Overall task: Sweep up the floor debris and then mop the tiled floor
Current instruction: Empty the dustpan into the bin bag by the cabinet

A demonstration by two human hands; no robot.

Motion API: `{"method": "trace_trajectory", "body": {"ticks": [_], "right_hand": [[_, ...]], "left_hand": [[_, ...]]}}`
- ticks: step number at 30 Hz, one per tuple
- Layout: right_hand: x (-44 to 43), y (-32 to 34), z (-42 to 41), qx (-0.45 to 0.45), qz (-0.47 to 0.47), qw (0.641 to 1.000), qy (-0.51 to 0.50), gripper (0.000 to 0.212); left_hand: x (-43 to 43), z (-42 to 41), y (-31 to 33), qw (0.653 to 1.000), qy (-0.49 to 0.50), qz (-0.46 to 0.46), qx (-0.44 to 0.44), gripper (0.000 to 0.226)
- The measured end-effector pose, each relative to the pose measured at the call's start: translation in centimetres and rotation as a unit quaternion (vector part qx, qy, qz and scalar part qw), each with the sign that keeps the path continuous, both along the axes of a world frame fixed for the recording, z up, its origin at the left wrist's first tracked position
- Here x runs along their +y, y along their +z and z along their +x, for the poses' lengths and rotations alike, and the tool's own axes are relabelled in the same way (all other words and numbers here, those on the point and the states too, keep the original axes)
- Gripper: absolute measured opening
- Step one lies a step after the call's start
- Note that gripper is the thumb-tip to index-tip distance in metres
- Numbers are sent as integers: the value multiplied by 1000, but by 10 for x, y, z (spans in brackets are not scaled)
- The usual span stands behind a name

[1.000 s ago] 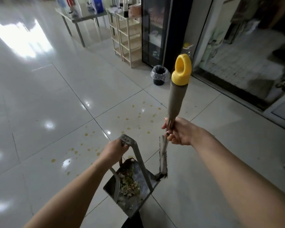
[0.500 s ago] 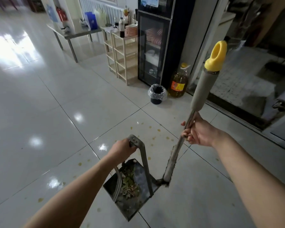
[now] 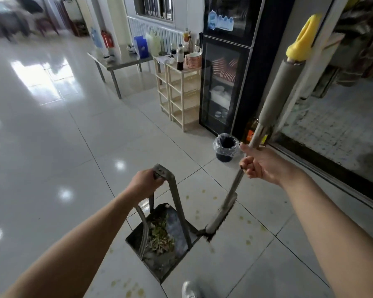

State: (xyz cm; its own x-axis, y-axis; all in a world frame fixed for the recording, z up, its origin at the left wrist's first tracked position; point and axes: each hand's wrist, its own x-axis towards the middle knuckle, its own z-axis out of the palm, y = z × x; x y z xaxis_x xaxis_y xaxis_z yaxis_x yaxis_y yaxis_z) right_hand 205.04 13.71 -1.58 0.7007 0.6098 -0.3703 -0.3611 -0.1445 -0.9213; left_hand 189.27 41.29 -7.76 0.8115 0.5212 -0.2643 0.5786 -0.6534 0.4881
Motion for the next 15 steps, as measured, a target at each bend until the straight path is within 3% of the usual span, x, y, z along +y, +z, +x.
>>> {"method": "trace_trajectory", "body": {"ticks": [2,6,11,15], "right_hand": [[36,4,32,-47,-70,996,-36,28],[97,6,89,-85,-125,985,-84,28],[159,6,139,-114,-189,973,-67,25],[204,4,174,-147,-231,960,-48,25]], "left_hand": [[25,23,1,1000,5,9,4,28],[71,53,7,998,18,58,-2,30],[134,86,11,996,28,84,-27,33],[186,127,8,996,37,63,-43,22]]}}
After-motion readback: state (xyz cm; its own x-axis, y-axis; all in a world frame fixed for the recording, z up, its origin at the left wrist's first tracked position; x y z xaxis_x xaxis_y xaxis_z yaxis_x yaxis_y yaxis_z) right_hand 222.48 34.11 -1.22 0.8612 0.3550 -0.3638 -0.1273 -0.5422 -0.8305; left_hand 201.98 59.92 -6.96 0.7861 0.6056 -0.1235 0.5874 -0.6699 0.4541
